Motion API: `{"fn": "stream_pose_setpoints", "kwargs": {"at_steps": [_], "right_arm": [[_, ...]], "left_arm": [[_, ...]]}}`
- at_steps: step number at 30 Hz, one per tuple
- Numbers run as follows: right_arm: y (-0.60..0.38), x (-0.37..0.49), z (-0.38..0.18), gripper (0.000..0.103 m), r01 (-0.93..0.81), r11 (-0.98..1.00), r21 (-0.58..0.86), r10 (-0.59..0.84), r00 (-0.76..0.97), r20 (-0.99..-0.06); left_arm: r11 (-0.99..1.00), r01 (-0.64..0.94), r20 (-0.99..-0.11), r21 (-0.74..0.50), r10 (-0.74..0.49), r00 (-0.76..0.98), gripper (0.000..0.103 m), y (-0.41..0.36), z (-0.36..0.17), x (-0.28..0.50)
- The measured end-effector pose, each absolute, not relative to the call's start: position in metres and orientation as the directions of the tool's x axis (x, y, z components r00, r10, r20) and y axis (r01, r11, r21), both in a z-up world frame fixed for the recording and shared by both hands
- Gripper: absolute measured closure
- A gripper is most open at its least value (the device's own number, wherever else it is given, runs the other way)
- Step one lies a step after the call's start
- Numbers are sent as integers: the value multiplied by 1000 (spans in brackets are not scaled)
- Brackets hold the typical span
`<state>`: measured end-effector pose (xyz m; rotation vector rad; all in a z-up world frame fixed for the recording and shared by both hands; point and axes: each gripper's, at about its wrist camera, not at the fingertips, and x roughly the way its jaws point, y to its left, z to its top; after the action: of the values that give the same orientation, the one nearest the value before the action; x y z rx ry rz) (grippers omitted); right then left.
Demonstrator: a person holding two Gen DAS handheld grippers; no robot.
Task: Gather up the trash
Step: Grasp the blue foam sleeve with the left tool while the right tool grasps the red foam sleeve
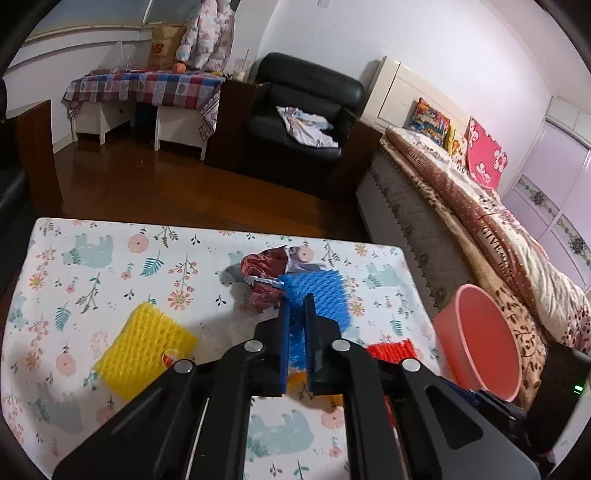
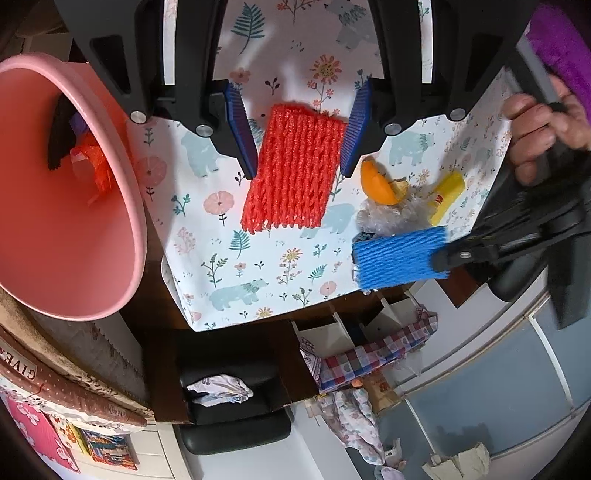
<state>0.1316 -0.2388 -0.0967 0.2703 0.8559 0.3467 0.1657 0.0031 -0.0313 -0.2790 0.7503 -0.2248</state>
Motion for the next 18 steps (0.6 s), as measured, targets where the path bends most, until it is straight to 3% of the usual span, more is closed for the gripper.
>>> {"fn": "stream_pose_setpoints", "kwargs": {"at_steps": [3,8,18], "right_arm": [[-237,136,-101,59,-179,919,351,385,597,-704],[-235,141,-107,87,-162,929,334,364,575,-733],[-244,116,-84,93,-191,912,363,400,614,-681]], "left_arm": [[933,116,-618,-341,-316,720,97,5,-21,152],[926,128,-599,-355,-330,729,97,6,-8,134],[920,136,-592,-366,-343,729,97,1,0,112]]}}
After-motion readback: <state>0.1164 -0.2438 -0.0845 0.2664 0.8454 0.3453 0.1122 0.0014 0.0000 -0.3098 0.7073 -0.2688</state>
